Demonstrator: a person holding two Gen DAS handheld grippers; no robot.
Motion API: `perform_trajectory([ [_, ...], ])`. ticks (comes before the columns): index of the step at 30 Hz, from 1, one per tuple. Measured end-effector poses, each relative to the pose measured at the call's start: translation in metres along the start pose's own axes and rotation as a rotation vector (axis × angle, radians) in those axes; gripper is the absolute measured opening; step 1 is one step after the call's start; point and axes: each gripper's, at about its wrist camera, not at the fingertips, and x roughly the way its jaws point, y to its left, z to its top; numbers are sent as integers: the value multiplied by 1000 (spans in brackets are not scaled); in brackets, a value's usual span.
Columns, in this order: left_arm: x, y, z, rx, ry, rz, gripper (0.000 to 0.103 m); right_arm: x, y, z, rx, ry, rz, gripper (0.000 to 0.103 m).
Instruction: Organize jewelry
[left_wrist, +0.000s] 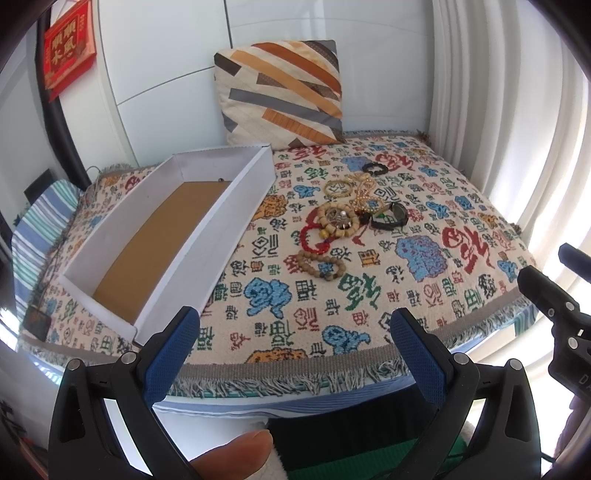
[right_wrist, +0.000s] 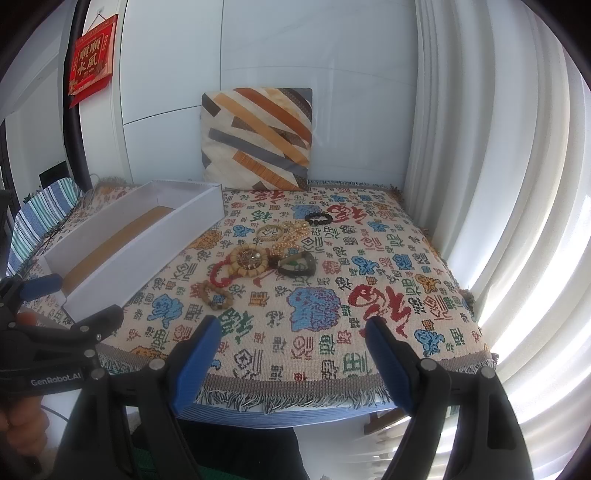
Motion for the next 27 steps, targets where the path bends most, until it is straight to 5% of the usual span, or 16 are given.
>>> perform_trajectory([
  [27,1,-12,7,37,5,-21,103,8,-1,4,0,14,11,82],
])
